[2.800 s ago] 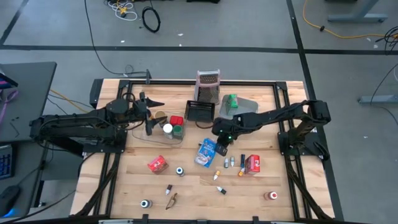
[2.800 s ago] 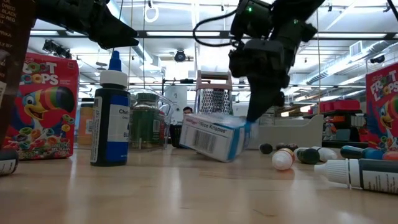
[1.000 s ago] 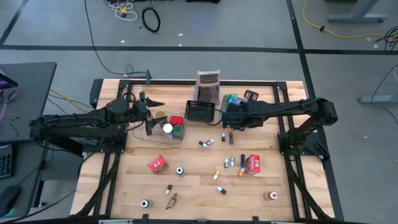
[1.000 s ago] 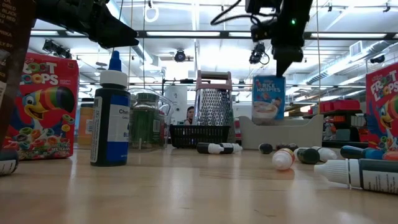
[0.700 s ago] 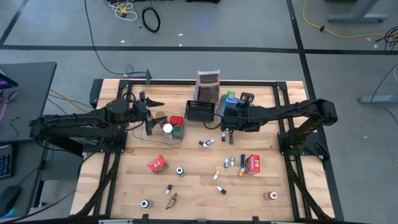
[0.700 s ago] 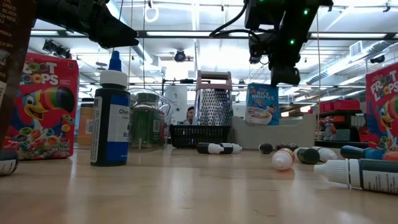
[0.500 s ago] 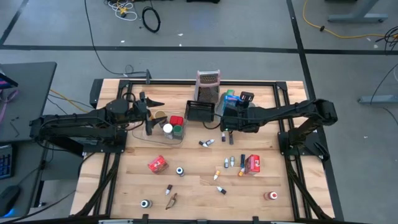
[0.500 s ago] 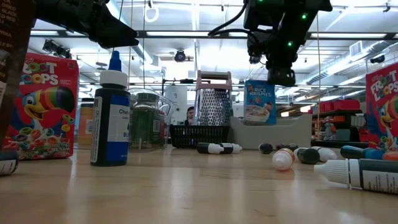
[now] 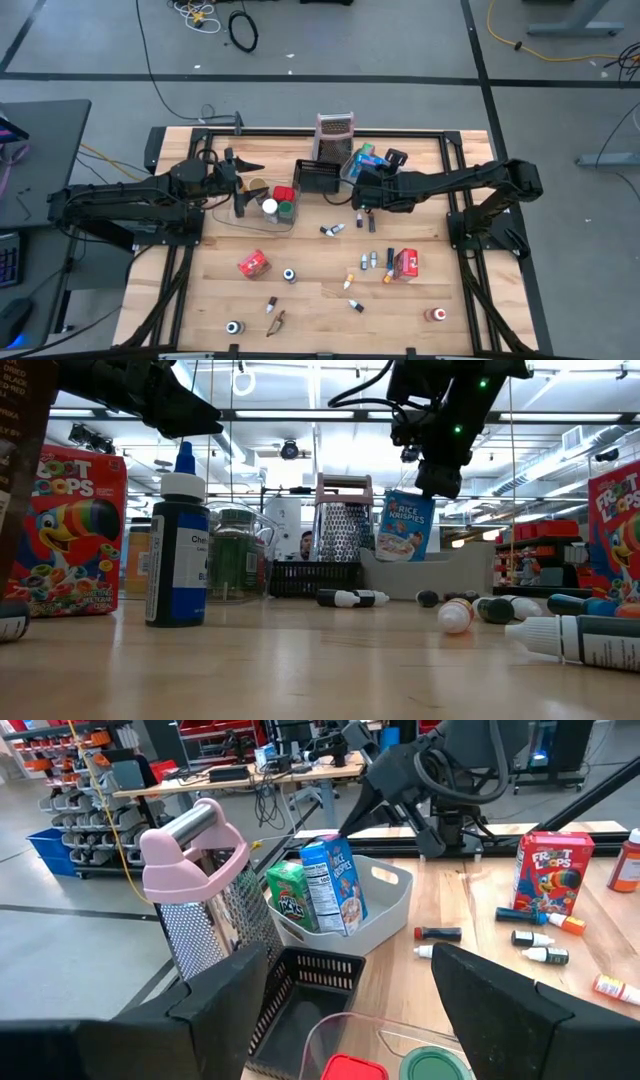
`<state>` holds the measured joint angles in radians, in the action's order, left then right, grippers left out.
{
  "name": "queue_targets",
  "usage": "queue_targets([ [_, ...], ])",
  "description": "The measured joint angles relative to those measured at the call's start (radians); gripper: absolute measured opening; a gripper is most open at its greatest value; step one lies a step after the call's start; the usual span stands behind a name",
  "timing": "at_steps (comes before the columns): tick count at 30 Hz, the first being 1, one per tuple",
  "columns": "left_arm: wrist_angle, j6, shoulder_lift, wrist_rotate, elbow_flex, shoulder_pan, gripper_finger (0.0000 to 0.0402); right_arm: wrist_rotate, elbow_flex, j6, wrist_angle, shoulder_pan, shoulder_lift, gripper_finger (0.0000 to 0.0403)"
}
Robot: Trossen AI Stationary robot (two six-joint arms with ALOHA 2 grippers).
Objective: Pick & Place Kitchen Items
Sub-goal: Put the blue cereal box into the gray bin
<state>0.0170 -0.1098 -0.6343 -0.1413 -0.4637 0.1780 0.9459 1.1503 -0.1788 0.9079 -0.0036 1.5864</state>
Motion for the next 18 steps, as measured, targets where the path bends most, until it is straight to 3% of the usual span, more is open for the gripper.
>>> queue_targets([
  [3, 0.0, 0.0, 0.0, 0.0, 0.0, 0.0, 0.0291, 0.0, 0.0, -0.062, 0.0, -0.003, 0.0, 0.0006],
  [6, 0.0, 0.0, 0.0, 0.0, 0.0, 0.0, 0.0291, -0.064, 0.0, -0.125, 0.002, -0.008, 0.0, 0.0006],
  [12, 0.0, 0.001, 0.0, 0.0, 0.0, 0.0, 0.0291, -0.113, 0.0, -0.112, -0.001, -0.008, 0.0, 0.001],
  [18, 0.0, 0.001, 0.0, 0.0, 0.0, 0.0, 0.0291, -0.118, 0.0, -0.093, -0.004, -0.008, 0.0, 0.0056],
])
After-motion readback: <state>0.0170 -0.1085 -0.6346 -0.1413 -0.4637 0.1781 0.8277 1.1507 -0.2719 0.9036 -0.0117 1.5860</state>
